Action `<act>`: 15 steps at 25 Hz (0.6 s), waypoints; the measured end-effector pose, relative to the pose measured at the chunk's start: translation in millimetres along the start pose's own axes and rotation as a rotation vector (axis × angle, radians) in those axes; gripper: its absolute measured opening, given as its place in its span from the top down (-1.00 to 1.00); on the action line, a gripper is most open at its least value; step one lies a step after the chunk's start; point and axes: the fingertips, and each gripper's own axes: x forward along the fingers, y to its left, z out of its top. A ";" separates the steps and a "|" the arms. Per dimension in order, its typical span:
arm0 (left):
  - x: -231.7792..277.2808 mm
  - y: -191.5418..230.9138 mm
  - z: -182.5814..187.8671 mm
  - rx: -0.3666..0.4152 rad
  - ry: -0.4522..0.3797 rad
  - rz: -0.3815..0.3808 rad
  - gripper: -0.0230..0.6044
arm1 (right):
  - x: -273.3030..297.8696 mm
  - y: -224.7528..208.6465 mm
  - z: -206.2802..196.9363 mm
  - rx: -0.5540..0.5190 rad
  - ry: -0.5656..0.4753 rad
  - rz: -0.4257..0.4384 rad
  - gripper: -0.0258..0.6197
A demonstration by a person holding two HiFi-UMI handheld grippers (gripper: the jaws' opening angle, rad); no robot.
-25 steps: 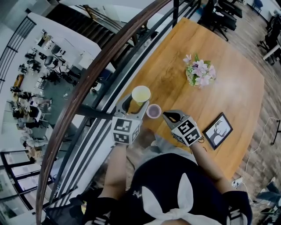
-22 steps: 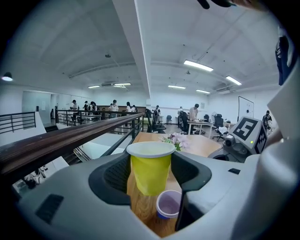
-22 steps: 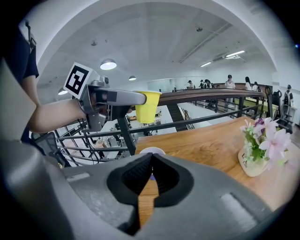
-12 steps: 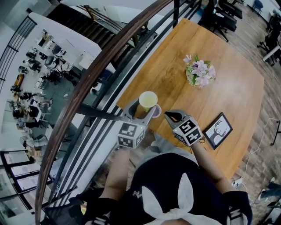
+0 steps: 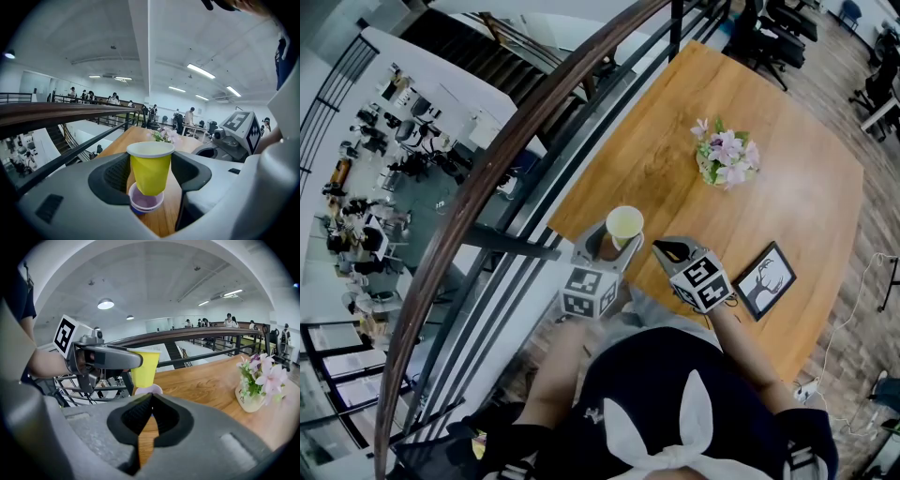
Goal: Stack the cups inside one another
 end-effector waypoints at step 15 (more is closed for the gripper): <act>19.6 4.2 -38.5 0.043 0.060 0.011 0.03 | 3.7 -8.3 -3.7 0.015 0.015 -0.009 0.92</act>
